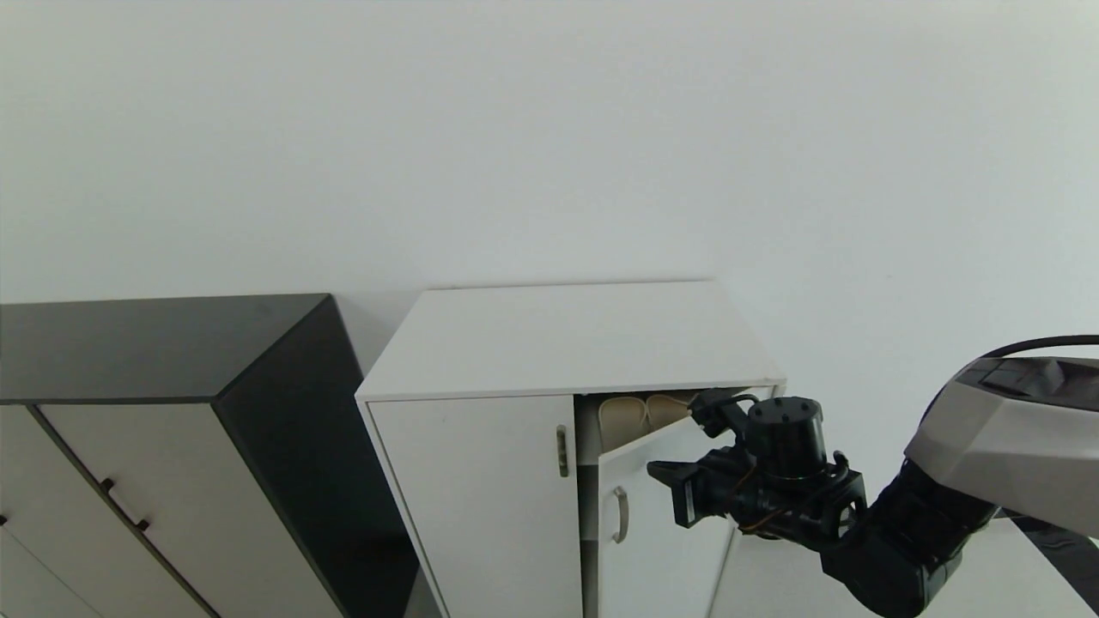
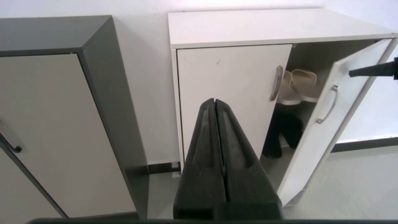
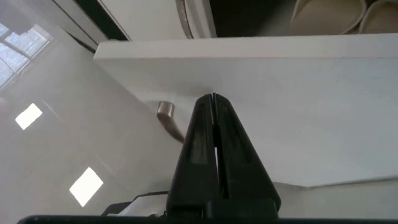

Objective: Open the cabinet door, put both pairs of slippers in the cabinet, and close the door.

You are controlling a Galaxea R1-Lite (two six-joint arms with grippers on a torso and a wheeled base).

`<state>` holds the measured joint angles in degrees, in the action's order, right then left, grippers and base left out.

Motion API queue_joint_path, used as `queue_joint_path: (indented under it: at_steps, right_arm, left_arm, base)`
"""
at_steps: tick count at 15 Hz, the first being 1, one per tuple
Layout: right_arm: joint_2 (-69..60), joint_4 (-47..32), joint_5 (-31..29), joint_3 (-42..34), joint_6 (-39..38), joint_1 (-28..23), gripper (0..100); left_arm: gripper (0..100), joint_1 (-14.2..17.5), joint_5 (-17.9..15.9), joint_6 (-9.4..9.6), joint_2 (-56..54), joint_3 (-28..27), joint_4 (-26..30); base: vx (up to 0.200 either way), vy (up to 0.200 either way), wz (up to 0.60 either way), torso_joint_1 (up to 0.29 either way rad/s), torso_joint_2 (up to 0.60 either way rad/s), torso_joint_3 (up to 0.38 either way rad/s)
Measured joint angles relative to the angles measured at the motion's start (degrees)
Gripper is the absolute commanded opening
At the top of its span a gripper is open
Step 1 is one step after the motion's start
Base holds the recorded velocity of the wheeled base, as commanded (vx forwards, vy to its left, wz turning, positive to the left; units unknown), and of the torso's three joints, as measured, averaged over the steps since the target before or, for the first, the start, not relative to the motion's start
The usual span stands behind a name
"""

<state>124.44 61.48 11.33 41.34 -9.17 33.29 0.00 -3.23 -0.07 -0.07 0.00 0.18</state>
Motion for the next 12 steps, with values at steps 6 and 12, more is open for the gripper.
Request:
queue_joint_path:
  at_steps: [6, 12]
  right_arm:
    - [3.5, -3.0, 0.0, 7.5, -0.2, -2.1, 0]
    - [4.9, -6.2, 0.1, 11.6, -0.2, -3.5, 0]
  left_arm:
    - [0, 0.0, 0.0, 0.00, 0.0, 0.0, 0.0]
    - [0, 0.0, 0.0, 0.07, 0.0, 0.0, 0.0]
  base:
    - [0.000, 0.000, 0.00, 0.000, 0.00, 0.000]
    - [0.000, 0.000, 0.00, 0.000, 0.00, 0.000]
